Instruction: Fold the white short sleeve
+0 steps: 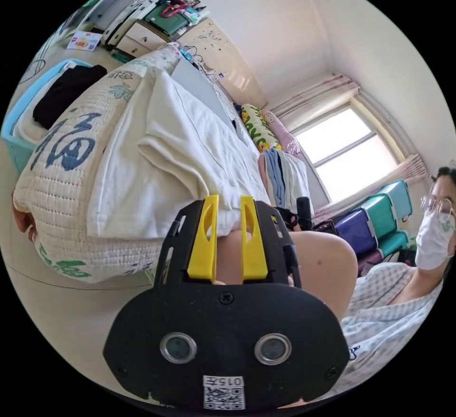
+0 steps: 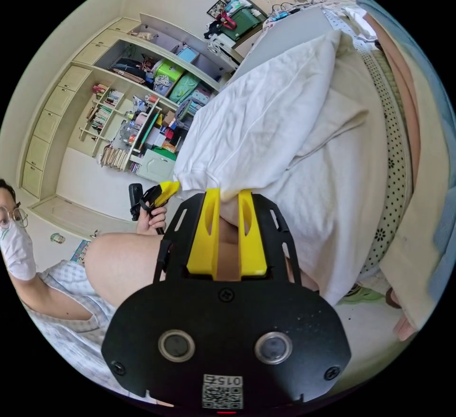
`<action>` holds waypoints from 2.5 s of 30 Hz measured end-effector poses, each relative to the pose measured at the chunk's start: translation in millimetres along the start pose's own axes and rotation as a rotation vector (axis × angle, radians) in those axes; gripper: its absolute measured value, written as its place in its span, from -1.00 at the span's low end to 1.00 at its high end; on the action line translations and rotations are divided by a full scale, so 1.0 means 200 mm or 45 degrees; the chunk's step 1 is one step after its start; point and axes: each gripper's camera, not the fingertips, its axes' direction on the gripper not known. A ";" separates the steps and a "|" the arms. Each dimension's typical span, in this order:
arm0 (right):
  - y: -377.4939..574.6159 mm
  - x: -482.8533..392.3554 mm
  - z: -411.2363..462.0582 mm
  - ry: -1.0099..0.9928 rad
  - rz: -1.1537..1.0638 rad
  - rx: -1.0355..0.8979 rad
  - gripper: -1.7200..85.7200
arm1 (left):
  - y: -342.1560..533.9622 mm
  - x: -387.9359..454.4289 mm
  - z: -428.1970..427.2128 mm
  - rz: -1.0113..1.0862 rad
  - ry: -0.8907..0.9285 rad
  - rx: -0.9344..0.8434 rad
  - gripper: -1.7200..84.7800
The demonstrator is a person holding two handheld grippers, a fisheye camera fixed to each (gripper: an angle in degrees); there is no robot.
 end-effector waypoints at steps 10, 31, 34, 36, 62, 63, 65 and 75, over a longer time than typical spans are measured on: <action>0.15 -0.16 -0.06 0.163 -0.027 0.058 -0.95 | 0.00 0.00 0.10 0.043 0.033 0.062 -0.96; 0.43 -0.06 -0.23 0.117 0.073 0.129 -0.94 | 0.03 -0.05 0.27 0.009 0.100 0.021 -0.79; 0.42 -0.04 -0.24 0.113 0.083 0.119 -0.95 | 0.01 -0.05 0.31 0.022 0.103 -0.016 -0.91; 0.45 -0.08 -0.29 0.160 0.053 0.125 -0.96 | 0.06 0.01 0.25 0.108 0.061 -0.009 -0.94; -0.79 0.18 -1.24 0.485 0.047 0.287 -0.72 | -1.03 -0.45 -0.06 0.086 -0.154 0.073 -0.77; -0.93 0.24 -1.22 0.522 0.090 0.265 -0.72 | -1.12 -0.51 0.00 0.043 -0.167 0.075 -0.75; -1.12 0.34 -1.17 0.547 0.182 0.227 -0.73 | -1.24 -0.58 0.10 0.011 -0.219 0.042 -0.73; -1.77 0.40 -1.04 0.688 0.193 0.073 -0.89 | -1.55 -0.83 0.43 0.015 -0.244 -0.158 -0.91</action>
